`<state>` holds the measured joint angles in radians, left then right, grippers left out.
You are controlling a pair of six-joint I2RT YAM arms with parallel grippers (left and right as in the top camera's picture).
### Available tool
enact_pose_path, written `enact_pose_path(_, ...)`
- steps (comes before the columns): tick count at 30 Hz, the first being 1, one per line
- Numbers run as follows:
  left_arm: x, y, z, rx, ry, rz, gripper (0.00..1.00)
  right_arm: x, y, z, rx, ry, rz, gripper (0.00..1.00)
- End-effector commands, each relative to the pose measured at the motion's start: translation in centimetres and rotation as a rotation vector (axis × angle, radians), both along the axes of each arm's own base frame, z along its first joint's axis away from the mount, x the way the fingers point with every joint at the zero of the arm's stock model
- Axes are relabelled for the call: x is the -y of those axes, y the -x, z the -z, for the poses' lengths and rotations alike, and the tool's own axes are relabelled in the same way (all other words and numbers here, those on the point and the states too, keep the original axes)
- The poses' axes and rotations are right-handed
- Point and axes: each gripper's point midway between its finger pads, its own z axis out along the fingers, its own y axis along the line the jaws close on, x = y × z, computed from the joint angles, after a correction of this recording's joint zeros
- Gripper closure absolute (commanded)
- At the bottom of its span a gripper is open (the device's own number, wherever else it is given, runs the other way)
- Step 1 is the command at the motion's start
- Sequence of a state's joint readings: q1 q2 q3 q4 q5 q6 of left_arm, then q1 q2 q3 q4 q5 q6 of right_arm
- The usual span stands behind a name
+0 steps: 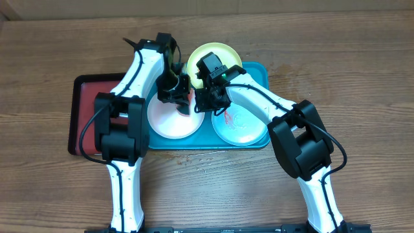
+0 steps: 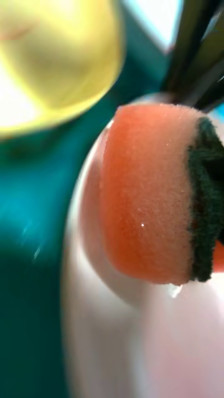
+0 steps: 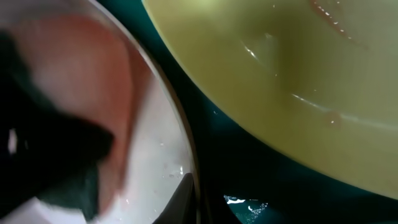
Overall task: Clean dirty plates on tray and stack at the side
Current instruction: 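Lift the sponge with the left gripper and move it to the red tray, then lift the white plate by its rim with the right gripper and carry it right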
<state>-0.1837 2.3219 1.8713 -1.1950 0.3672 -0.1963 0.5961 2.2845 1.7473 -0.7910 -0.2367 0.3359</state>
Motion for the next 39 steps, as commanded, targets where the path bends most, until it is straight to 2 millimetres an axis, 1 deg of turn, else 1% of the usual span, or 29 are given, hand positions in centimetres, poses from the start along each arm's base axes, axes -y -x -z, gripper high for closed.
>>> enact_pose_path(1, 1.4, 1.6, -0.3, -0.041, 0.077, 0.088, 0.96, 0.1, 1.4, 2.1, -0.047, 0.024, -0.034, 0.96)
enact_pose_path(5, -2.0, 3.0, 0.5, -0.103, -0.129, 0.075, 0.96, 0.1, 1.5, 2.1, -0.050, 0.027, -0.034, 0.96)
enact_pose_path(8, -4.7, 3.5, 0.7, -0.131, -0.295, 0.025, 0.96, 0.1, 1.5, 2.1, -0.051, 0.028, -0.034, 0.96)
enact_pose_path(12, -6.6, 3.3, 0.1, -0.132, -0.389, -0.038, 0.96, 0.1, 1.5, 2.1, -0.051, 0.028, -0.037, 0.96)
enact_pose_path(14, -7.3, 2.7, -0.9, -0.114, -0.402, -0.092, 0.96, 0.1, 1.5, 2.0, -0.050, 0.028, -0.037, 0.96)
enact_pose_path(16, -8.0, 2.1, -2.3, -0.082, -0.397, -0.155, 0.96, 0.1, 1.4, 1.7, -0.048, 0.028, -0.041, 0.96)
enact_pose_path(18, -8.9, 1.2, -4.1, -0.029, -0.385, -0.224, 0.96, 0.1, 1.4, 1.3, -0.045, 0.030, -0.051, 0.96)
enact_pose_path(22, -11.2, -0.3, -9.1, 0.109, -0.340, -0.376, 0.96, -0.3, 1.0, 0.1, -0.026, 0.029, -0.085, 0.96)
enact_pose_path(24, -12.4, -0.8, -11.6, 0.178, -0.323, -0.443, 0.96, -0.7, 0.6, -0.6, -0.012, 0.021, -0.090, 0.96)
enact_pose_path(27, -14.5, -1.3, -14.9, 0.278, -0.303, -0.516, 0.96, -1.3, 0.0, -1.6, 0.019, 0.013, -0.093, 0.96)
enact_pose_path(28, -14.9, -1.2, -15.3, 0.287, -0.303, -0.528, 0.96, -1.4, -0.1, -1.8, 0.026, 0.015, -0.095, 0.96)
enact_pose_path(30, -16.1, -0.9, -15.7, 0.284, -0.307, -0.555, 0.96, -1.4, -0.4, -2.3, 0.057, 0.047, -0.100, 0.96)
enact_pose_path(33, -17.6, -0.3, -15.1, 0.248, -0.319, -0.588, 0.96, -1.3, -0.8, -3.6, 0.120, 0.121, -0.119, 0.96)
enact_pose_path(36, -19.1, 0.1, -14.2, 0.216, -0.333, -0.617, 0.96, -1.4, -1.4, -6.0, 0.223, 0.200, -0.112, 0.96)
enact_pose_path(39, -20.6, 0.4, -13.4, 0.186, -0.340, -0.643, 0.96, -2.3, -1.6, -9.0, 0.329, 0.235, -0.147, 0.96)
